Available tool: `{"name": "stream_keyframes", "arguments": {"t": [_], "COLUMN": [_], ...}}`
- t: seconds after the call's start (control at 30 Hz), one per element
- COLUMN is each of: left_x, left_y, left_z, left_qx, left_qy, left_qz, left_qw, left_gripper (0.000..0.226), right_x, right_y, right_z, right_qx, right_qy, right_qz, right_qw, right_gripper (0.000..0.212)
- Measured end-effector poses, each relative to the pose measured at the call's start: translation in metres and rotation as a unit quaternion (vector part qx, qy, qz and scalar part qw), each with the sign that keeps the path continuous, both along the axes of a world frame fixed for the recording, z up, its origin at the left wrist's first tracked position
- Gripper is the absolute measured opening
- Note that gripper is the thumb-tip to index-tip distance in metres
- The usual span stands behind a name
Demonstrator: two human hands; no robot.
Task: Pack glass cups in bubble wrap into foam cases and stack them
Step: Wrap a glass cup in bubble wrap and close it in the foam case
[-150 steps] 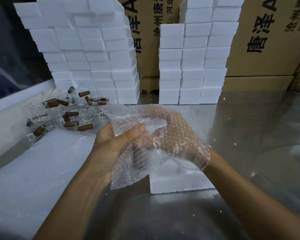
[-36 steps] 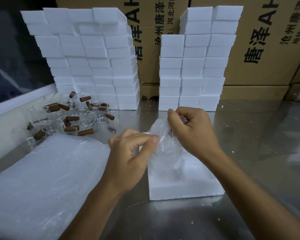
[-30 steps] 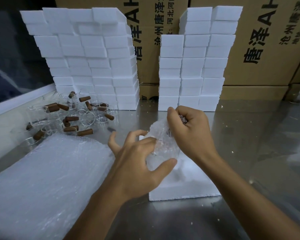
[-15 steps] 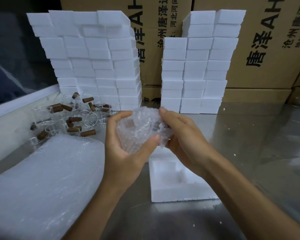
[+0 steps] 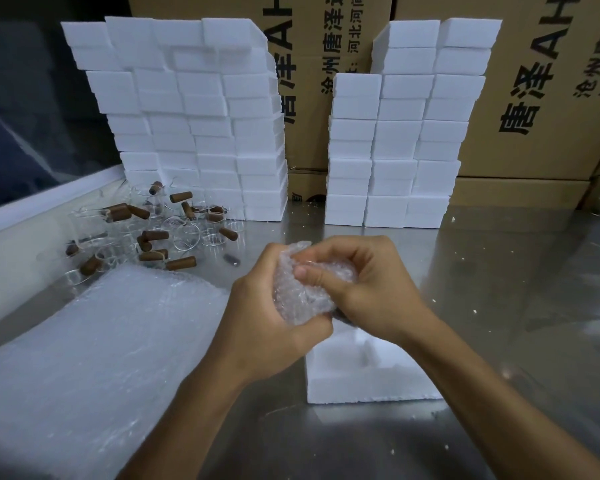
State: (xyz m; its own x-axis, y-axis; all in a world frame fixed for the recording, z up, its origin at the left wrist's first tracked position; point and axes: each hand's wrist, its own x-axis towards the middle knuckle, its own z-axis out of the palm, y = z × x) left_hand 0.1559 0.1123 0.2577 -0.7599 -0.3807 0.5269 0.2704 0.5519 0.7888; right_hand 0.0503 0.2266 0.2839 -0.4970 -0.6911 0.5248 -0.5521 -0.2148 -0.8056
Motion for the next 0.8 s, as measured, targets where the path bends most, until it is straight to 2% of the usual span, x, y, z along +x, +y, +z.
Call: {"name": "stream_keyframes", "arguments": {"t": [0.07,0.17,0.2,0.33,0.5,0.6,0.63,0.7,0.8], "left_x": [-0.001,-0.001,0.000,0.002,0.002,0.002,0.002,0.001,0.001], "left_y": [0.000,0.000,0.000,-0.001,-0.003,-0.007,-0.009,-0.012,-0.014], "left_z": [0.000,0.001,0.001,0.002,0.001,0.002,0.002,0.003,0.003], "left_qx": [-0.022,-0.046,-0.060,-0.132,-0.110,-0.054,-0.014,0.062,0.180], "left_qy": [0.007,0.014,0.009,-0.007,0.003,0.018,0.020,0.025,0.010], "left_qz": [0.018,0.027,0.030,0.058,0.030,0.050,0.066,0.088,0.075], "left_qw": [1.000,0.998,0.998,0.990,0.993,0.997,0.998,0.994,0.981], "left_gripper": [0.052,0.048,0.046,0.041,0.033,0.041,0.045,0.053,0.066], "right_x": [0.002,0.008,0.011,0.021,0.017,0.019,0.018,0.014,0.011], "right_y": [0.001,0.000,0.000,-0.003,-0.002,-0.002,-0.002,0.000,0.005], "right_z": [-0.001,-0.004,-0.004,0.001,-0.002,-0.002,-0.001,0.001,0.003], "right_qx": [0.027,0.067,0.081,0.126,0.149,0.061,0.027,-0.004,0.043], "right_qy": [0.026,0.032,0.051,0.136,0.146,0.182,0.192,0.203,0.212], "right_qz": [0.013,0.044,0.049,0.054,0.044,-0.011,-0.035,-0.060,-0.017], "right_qw": [0.999,0.996,0.994,0.981,0.977,0.981,0.980,0.977,0.976], "right_gripper": [0.008,0.047,0.054,0.052,0.041,0.013,0.011,0.024,0.038]}}
